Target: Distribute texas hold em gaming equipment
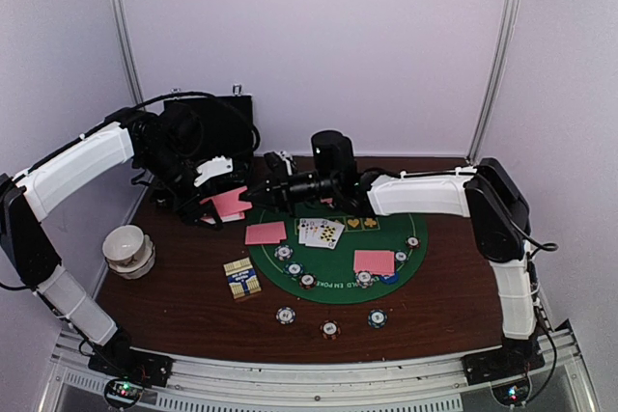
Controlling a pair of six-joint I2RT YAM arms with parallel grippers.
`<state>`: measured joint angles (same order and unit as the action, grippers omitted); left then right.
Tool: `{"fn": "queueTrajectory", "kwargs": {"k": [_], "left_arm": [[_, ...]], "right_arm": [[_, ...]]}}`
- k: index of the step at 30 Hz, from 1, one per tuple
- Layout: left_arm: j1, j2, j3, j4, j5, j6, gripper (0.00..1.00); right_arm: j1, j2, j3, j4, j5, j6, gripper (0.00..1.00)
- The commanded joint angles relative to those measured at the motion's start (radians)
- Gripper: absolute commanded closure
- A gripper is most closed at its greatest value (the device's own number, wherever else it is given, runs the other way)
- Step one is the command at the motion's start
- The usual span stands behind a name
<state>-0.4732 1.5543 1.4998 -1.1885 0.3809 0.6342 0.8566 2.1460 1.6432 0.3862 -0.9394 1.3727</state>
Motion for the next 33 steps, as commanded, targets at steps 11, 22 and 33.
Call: {"fn": "queueTrajectory", "kwargs": {"k": [11,22,33], "left_arm": [[0.004,-0.027,0.011,0.01,0.004,0.008,1.0],[0.004,-0.03,0.004,0.011,0.001,0.01,1.0],[0.004,-0.036,0.004,0.01,0.005,0.01,1.0]], "right_arm": [[-0.199,-0.177,-0.215,-0.041,-0.027,-0.104,1.0],[-0.418,-0.235,-0.324,-0.416,0.062,-0.452,1.0],[-0.49,-0.138,-0.27,-0.624,0.225,-0.674,1.0]]}}
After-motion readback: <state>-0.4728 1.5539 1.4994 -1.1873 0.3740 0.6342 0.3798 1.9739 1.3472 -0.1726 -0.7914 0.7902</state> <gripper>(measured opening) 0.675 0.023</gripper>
